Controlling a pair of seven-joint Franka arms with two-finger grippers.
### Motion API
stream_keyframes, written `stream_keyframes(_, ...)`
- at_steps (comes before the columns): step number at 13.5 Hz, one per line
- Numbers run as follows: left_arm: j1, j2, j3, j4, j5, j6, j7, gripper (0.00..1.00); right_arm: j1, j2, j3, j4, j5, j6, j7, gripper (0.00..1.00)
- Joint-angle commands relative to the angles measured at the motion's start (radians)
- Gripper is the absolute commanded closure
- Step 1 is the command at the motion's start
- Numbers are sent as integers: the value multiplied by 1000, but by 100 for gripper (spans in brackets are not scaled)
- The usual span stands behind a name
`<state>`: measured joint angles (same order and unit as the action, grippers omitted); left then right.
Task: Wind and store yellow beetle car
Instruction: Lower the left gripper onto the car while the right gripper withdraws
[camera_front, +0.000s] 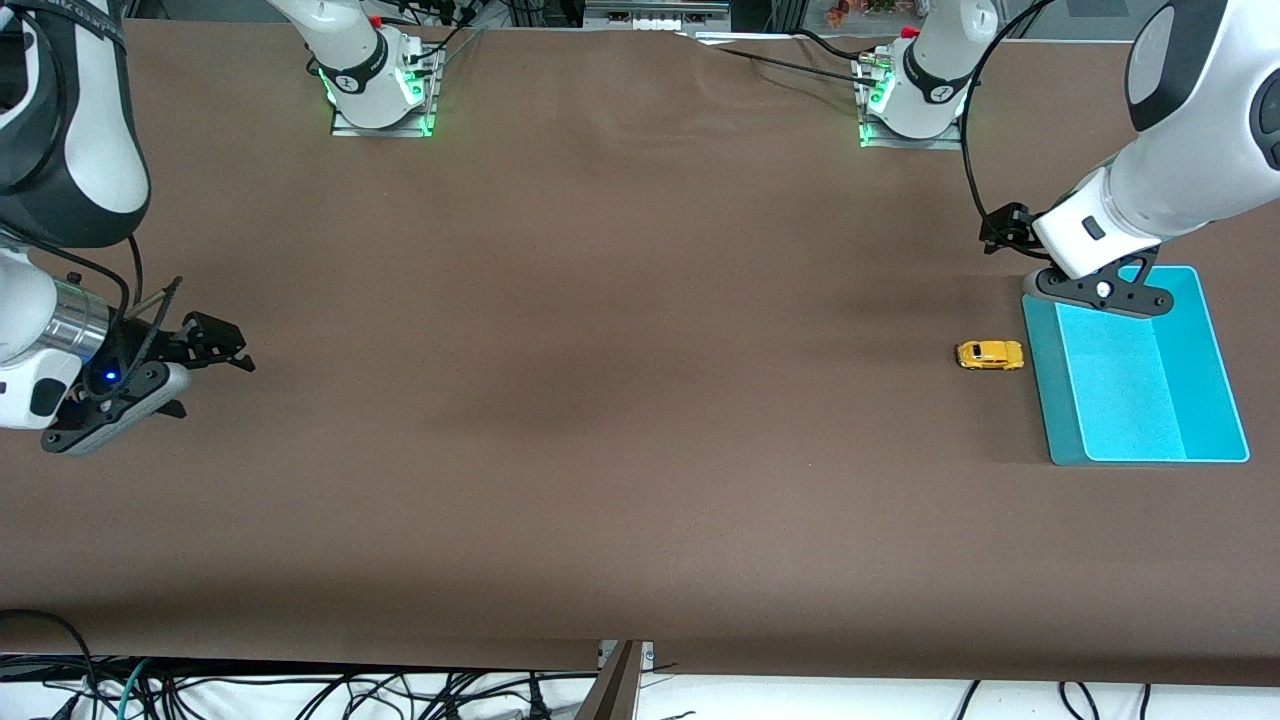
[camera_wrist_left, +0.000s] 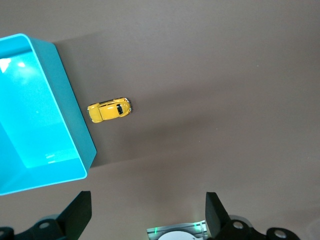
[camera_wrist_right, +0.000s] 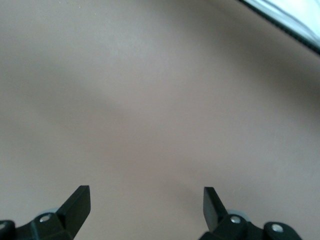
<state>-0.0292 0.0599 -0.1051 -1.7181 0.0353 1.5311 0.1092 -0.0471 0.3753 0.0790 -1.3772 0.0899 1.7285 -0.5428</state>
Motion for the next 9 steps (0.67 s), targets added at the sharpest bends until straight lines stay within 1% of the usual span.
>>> stream_keyframes(1, 20, 30, 7, 29, -21, -12, 178, 0, 21, -6, 2, 69, -15, -122, 195, 0)
stream_keyframes(3, 38, 47, 8, 28, -21, -12, 297, 0, 50, -24, 1, 81, -62, -147, 219, 0)
stream_keyframes(5, 46, 64, 8, 8, -18, -16, 470, 0, 56, -44, -5, 81, -108, -136, 218, 0)
stream_keyframes(7, 61, 90, 8, -20, -18, -23, 597, 0, 49, -79, -22, 79, -114, -97, 221, 0)
stream_keyframes(8, 63, 96, 8, -34, -18, -22, 636, 0, 46, -87, -22, 78, -136, -89, 221, 0)
stream_keyframes(9, 64, 107, 8, -58, -18, -17, 670, 0, 46, -88, -22, 78, -189, -87, 221, 0)
